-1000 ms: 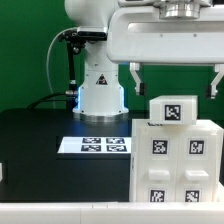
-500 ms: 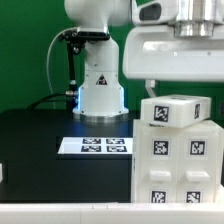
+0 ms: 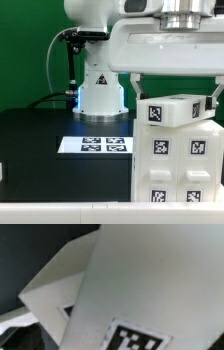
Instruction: Assemble cabinet
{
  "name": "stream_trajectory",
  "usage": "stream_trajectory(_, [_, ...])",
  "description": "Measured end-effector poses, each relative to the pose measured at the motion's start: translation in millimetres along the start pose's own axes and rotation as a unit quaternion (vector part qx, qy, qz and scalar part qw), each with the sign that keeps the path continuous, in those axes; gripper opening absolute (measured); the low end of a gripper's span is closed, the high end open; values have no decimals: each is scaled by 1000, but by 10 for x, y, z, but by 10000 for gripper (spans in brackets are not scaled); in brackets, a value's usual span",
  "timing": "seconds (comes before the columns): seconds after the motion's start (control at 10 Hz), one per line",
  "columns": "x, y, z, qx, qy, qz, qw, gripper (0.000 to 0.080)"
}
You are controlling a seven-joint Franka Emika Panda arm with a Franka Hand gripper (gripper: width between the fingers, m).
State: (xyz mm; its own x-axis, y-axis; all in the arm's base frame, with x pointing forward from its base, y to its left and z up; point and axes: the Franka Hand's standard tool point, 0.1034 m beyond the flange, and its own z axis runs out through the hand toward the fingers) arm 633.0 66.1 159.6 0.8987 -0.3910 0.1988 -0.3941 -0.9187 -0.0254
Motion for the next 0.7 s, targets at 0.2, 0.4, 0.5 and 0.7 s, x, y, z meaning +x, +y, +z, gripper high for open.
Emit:
stream_trajectory(0.2, [-4, 0, 6, 0, 0, 3, 1000, 683])
stream_trajectory(0.4, [-6, -3, 6, 0, 0, 26, 1000, 555])
stream_trajectory(0.5, [-7, -4, 6, 1, 0, 51, 999, 555])
stream_trajectory(0.7, [-9, -6, 8, 1, 0, 135, 991, 555])
